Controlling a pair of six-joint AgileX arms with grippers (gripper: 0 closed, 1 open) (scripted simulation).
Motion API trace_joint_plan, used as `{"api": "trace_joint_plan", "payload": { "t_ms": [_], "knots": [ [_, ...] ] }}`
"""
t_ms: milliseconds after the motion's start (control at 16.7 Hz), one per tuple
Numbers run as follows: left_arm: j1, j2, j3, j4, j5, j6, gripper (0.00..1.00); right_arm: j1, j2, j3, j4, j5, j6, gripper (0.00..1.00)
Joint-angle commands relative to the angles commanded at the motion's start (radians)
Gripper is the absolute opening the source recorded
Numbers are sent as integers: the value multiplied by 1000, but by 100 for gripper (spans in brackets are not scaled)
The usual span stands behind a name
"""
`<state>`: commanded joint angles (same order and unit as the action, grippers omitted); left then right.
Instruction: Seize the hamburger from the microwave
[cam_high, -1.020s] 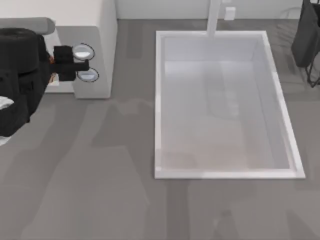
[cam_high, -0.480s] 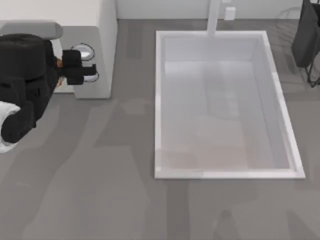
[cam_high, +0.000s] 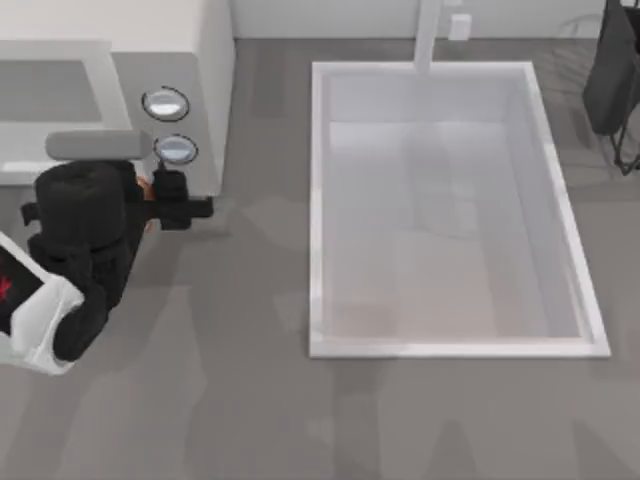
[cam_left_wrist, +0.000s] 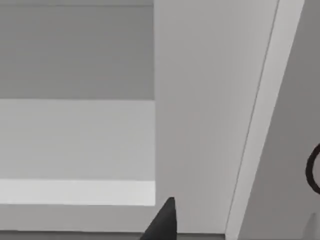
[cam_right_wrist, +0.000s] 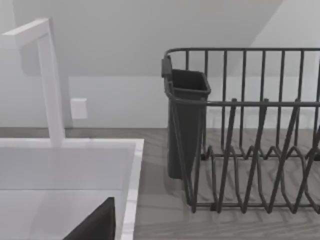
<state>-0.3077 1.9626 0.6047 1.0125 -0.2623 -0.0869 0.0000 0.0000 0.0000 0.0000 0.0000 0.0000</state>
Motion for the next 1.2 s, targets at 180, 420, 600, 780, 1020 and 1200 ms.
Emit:
{"api": "trace_joint_plan", "payload": {
  "t_ms": [180, 420, 600, 780, 1020, 1200],
  "knots": [
    [-3, 77, -38, 105, 6, 1, 0, 0, 0, 0, 0, 0, 0, 100],
    [-3, 90, -45, 122, 8, 1, 0, 0, 0, 0, 0, 0, 0, 100],
    [-3, 90, -45, 122, 8, 1, 15, 0, 0, 0, 0, 0, 0, 100],
    [-3, 90, -45, 122, 8, 1, 38, 0, 0, 0, 0, 0, 0, 100],
    [-3, 90, -45, 122, 8, 1, 68, 0, 0, 0, 0, 0, 0, 100],
    [-3, 90, -45, 122, 8, 1, 90, 0, 0, 0, 0, 0, 0, 100]
  ]
}}
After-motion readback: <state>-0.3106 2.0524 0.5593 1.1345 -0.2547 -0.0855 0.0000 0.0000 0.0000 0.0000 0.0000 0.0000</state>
